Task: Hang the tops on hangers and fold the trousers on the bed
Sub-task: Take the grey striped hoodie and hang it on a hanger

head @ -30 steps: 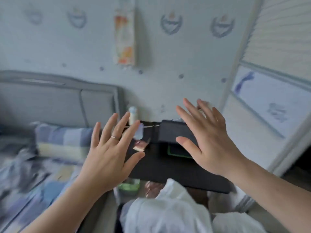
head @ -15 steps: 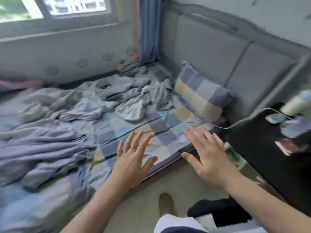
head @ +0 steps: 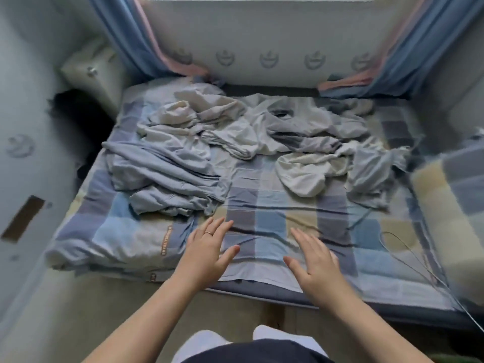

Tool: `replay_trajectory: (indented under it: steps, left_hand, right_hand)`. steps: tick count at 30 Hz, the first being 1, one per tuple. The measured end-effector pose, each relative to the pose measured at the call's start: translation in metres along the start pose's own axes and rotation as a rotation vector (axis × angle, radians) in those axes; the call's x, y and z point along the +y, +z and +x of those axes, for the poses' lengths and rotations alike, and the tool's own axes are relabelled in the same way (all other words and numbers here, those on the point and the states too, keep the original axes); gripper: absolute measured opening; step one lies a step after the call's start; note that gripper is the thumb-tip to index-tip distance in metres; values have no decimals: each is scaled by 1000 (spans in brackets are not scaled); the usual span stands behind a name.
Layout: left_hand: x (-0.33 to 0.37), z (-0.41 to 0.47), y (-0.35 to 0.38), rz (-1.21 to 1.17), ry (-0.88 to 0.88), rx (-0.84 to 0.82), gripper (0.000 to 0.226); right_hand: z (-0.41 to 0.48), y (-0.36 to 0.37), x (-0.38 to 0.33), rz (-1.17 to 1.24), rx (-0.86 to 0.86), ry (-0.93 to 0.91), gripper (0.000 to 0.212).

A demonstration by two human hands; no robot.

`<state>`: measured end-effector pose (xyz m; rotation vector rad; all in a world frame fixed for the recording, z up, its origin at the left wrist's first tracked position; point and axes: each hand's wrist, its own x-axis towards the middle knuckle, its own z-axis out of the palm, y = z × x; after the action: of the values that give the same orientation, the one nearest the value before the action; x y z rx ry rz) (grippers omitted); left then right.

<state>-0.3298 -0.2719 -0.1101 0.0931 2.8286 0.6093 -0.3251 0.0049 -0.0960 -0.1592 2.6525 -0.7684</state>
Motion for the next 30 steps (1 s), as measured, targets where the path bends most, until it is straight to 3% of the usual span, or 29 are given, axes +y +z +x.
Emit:
replay_trajectory:
  steps: [9,16,23,30]
  left_hand:
    - [-59,23,7,-127,-296,3,58]
    - [-155,45,-7,-222,-422,44,57]
    - [-325,93,-47,-329,-510,15,55]
    - [-539,166,-38,-578,-708,47,53]
  right_hand:
    - [130,27,-18,-69,-244,-122,62]
    - [212,72,-93,-144,-314,-184,63]
    - [331,157,-231,-251,-328,-210,62]
    - [492,302,-357,-317,-376,-221,63]
